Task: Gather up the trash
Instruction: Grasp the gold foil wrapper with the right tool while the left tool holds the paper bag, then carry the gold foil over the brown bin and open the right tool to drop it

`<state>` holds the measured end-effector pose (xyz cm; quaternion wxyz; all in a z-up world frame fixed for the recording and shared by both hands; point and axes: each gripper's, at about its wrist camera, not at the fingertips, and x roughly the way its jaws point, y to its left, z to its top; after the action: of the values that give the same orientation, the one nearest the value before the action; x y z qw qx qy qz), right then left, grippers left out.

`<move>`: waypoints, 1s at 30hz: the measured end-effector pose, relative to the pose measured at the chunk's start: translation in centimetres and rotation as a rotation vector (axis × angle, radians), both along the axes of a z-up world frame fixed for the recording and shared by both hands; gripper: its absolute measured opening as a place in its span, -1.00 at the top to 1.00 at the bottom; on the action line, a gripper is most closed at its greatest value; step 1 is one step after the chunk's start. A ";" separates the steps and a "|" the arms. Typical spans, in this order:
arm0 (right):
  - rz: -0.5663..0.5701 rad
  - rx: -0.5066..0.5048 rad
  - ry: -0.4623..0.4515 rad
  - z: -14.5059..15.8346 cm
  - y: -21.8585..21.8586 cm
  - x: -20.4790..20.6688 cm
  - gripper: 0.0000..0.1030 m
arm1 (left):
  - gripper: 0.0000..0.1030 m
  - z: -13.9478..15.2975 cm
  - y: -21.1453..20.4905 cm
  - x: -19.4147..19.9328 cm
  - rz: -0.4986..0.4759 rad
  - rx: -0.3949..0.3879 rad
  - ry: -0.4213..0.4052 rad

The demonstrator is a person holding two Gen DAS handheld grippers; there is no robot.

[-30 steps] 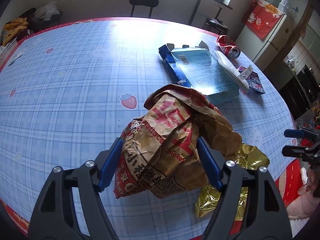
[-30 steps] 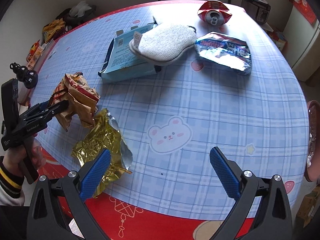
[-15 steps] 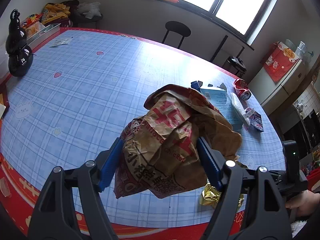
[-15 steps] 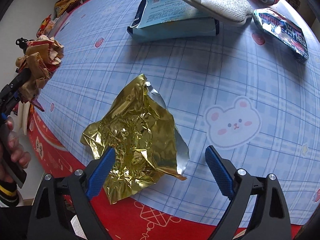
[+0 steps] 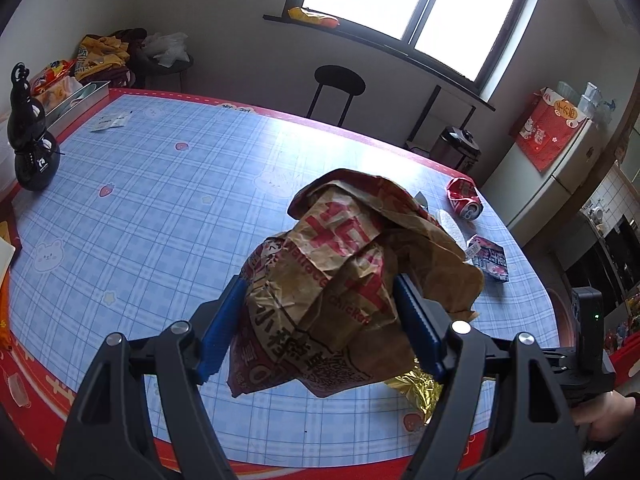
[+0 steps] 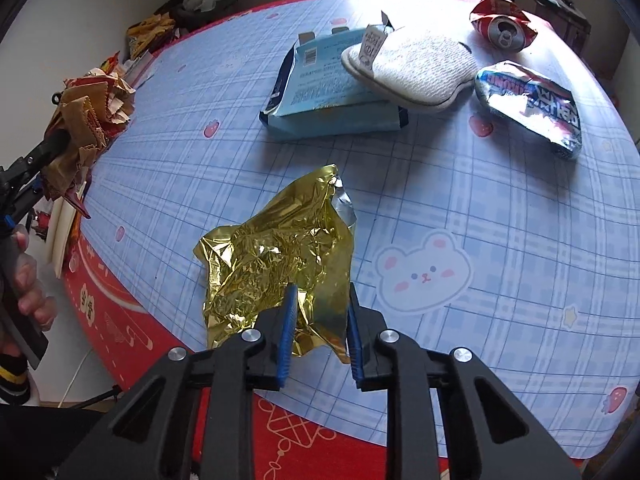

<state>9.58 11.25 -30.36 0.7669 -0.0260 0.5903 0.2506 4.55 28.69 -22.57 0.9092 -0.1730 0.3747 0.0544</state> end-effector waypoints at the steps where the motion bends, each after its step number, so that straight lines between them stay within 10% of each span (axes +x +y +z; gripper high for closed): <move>1: -0.005 0.009 -0.015 0.5 -0.4 0.0 0.57 | -0.45 0.3 -0.4 0.2 -0.005 0.001 -0.007; 17: -0.222 0.102 -0.263 10.3 -14.3 0.4 0.57 | -0.45 6.2 -8.9 3.7 -0.105 0.018 -0.124; 30: -0.531 0.024 -0.541 20.0 -34.7 -1.1 0.57 | -0.46 11.2 -20.6 6.8 -0.237 0.022 -0.225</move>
<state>8.45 -23.47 -10.33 0.9335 0.0716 0.3497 0.0343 11.37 8.11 -11.40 0.9474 -0.1225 0.2876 -0.0687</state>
